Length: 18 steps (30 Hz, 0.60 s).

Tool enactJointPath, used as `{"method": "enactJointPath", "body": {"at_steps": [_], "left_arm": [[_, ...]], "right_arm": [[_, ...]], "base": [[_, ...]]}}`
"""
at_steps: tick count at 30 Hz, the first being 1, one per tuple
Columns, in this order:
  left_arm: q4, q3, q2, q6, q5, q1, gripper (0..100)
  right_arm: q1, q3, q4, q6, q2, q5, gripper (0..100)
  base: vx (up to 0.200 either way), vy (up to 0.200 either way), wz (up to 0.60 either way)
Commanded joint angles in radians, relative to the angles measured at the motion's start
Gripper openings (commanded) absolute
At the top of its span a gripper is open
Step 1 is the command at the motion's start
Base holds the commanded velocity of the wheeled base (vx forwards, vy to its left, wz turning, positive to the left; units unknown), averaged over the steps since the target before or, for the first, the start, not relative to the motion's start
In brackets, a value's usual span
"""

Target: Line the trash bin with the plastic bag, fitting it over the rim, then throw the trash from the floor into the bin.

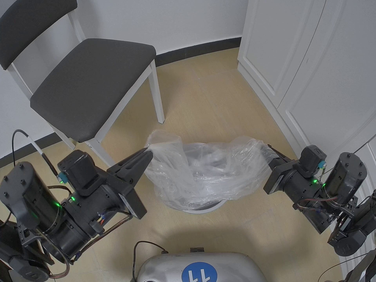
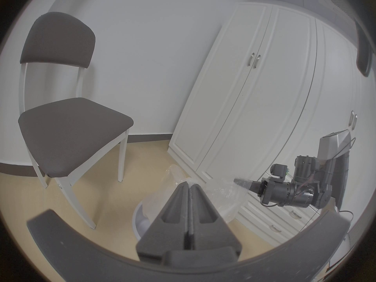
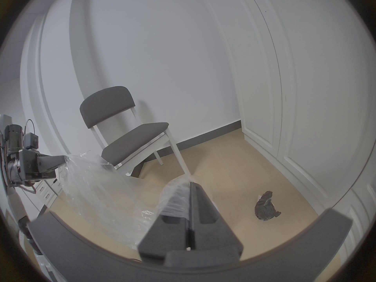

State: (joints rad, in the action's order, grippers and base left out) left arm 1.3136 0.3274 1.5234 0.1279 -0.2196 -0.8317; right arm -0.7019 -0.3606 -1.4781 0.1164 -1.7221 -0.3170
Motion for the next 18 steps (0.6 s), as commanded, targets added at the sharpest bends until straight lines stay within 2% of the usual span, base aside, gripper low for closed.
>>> {"method": "enactJointPath", "body": {"at_steps": [1, 12, 18], "left_arm": [[0.041, 0.004, 0.095, 0.004, -0.001, 0.02, 0], [0.044, 0.007, 0.138, 0.016, -0.001, 0.036, 0], [0.044, 0.025, 0.162, 0.056, -0.001, 0.051, 0]], "right_arm": [[0.013, 0.003, -0.05, 0.0, -0.117, -0.004, 0], [0.064, -0.006, -0.093, 0.003, -0.294, 0.004, 0], [0.075, -0.001, -0.093, 0.002, -0.31, 0.004, 0]], "base": [[0.0, 0.0, 0.0], [0.0, 0.0, 0.0], [0.0, 0.0, 0.0]]}}
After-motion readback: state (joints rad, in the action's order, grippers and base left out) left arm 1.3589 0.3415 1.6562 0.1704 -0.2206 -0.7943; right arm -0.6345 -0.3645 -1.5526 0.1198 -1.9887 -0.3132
